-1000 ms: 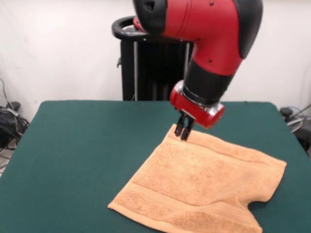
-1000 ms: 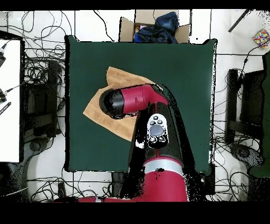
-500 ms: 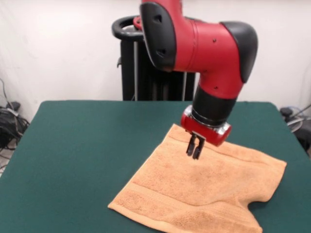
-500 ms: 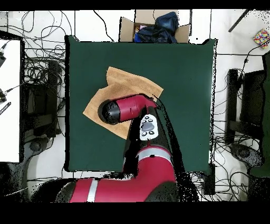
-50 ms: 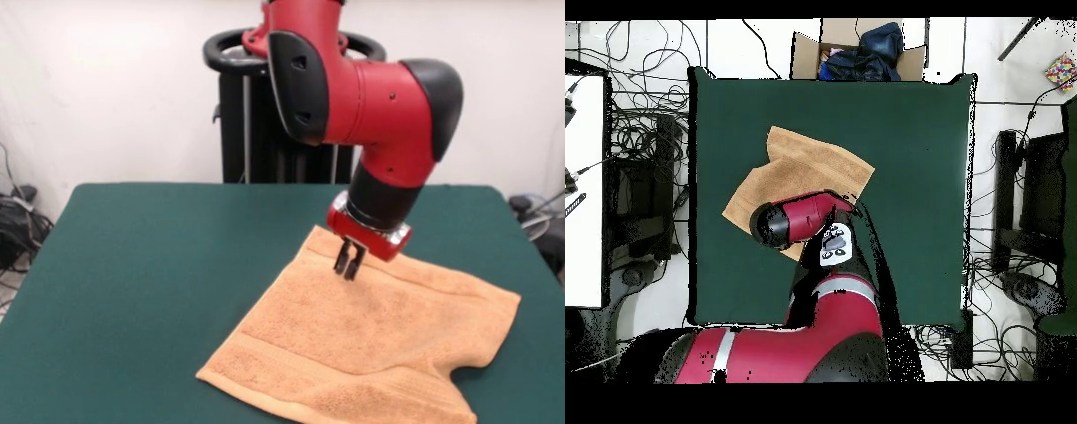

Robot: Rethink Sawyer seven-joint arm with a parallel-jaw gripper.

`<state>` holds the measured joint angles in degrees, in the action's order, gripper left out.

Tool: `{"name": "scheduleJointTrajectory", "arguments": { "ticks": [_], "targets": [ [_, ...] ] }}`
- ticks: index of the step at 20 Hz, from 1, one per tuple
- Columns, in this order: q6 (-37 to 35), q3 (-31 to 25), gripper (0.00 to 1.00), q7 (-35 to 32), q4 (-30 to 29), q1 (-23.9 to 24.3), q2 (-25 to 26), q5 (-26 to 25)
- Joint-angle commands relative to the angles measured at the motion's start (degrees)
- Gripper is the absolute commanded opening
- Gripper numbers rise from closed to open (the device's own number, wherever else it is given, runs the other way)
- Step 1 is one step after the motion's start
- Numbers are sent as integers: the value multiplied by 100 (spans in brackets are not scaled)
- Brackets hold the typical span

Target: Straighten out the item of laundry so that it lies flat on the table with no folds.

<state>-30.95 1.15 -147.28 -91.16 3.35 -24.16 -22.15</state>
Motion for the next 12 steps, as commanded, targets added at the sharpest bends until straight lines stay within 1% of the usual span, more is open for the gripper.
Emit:
{"name": "scheduleJointTrajectory", "arguments": {
  "ticks": [1, 7, 12],
  "targets": [
    [449, 304, 0, -989, -311, -129, 156, 141],
    [680, 419, 0, -976, -560, -107, 142, 176],
    [916, 472, 0, -952, -438, -98, 437, 232]
  ]
}}
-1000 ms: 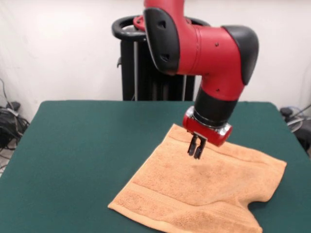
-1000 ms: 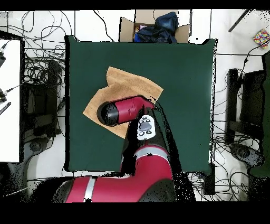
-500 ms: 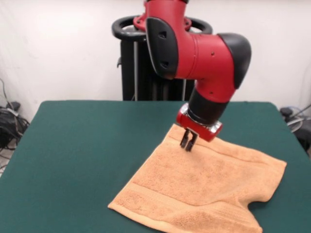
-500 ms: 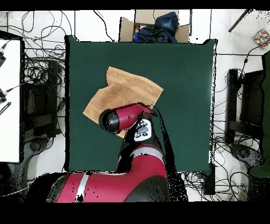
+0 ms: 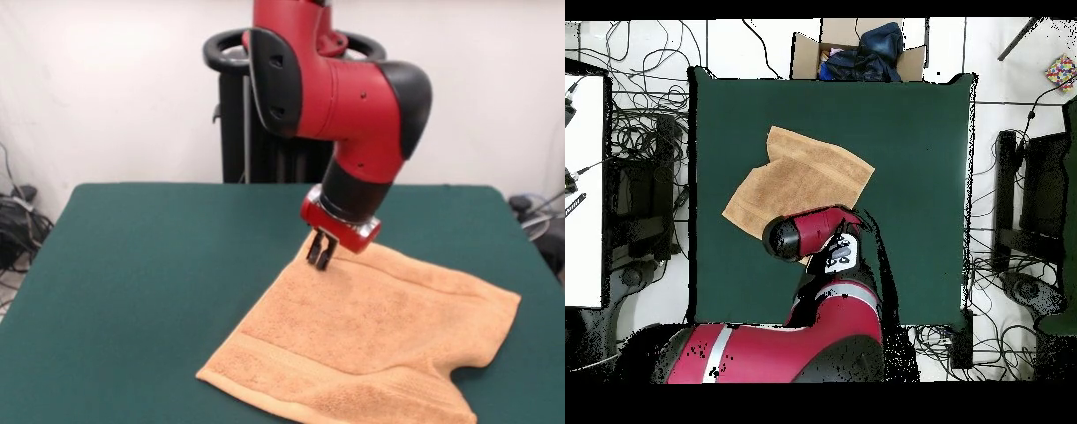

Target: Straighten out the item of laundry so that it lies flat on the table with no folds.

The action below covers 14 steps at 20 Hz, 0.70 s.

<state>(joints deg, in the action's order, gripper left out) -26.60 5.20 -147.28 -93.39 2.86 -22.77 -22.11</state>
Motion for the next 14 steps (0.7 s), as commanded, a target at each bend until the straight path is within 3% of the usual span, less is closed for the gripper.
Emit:
{"name": "scheduleJointTrajectory", "arguments": {
  "ticks": [1, 8, 14],
  "targets": [
    [490, 85, 0, -948, -180, -68, 330, 240],
    [415, 49, 0, -857, -2, -104, 472, 401],
    [657, 125, 0, -907, 368, -167, 984, 470]
  ]
}}
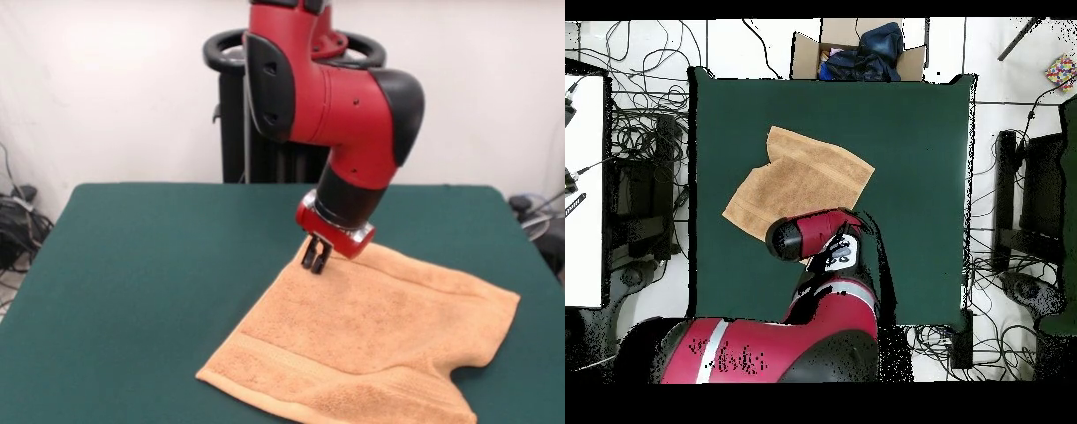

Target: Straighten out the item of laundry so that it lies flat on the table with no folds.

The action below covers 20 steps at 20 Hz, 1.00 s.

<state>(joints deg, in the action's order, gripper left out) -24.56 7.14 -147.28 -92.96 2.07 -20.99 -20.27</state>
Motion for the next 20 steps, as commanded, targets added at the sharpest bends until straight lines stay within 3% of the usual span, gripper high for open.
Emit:
{"name": "scheduleJointTrajectory", "arguments": {
  "ticks": [1, 7, 13, 20],
  "targets": [
    [452, -63, 0, -904, 350, -97, 839, 305],
    [580, -126, 0, -855, 265, -52, 997, 481],
    [480, 381, 0, -998, 356, -425, 1215, 301],
    [734, 591, 0, -1310, -349, -637, 1184, 564]
  ]
}}
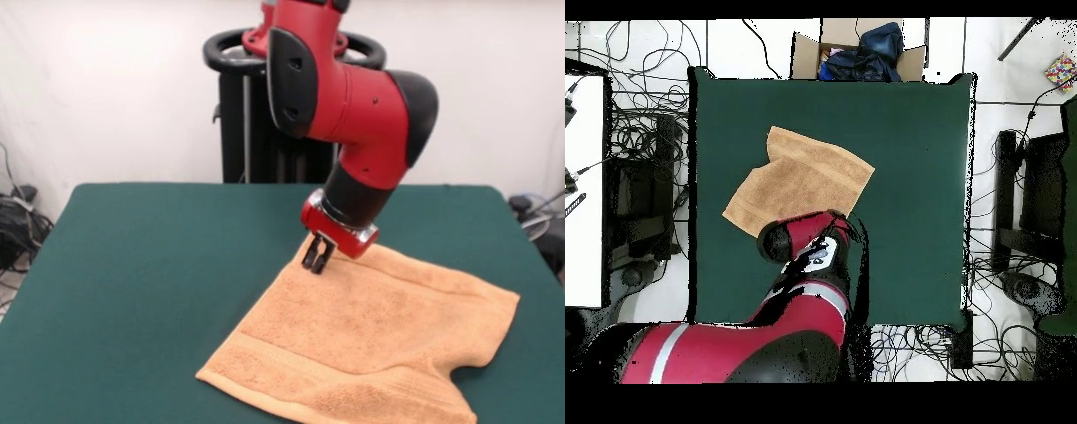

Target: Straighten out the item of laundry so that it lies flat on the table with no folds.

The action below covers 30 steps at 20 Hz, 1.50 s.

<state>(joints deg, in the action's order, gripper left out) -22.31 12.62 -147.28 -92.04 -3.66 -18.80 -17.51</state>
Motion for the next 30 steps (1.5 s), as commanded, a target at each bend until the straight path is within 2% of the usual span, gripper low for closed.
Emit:
{"name": "scheduleJointTrajectory", "arguments": {
  "ticks": [1, 7, 11, 17, 30],
  "targets": [
    [557, 68, 0, -1318, -500, -87, 985, 321],
    [647, 283, 0, -1294, -1010, -231, 719, 537],
    [834, 266, 0, -1097, -1210, -120, 709, 614],
    [992, 349, 0, -882, -1349, -62, 734, 658],
    [764, 709, 0, -443, -1485, -114, 441, 540]
  ]
}}
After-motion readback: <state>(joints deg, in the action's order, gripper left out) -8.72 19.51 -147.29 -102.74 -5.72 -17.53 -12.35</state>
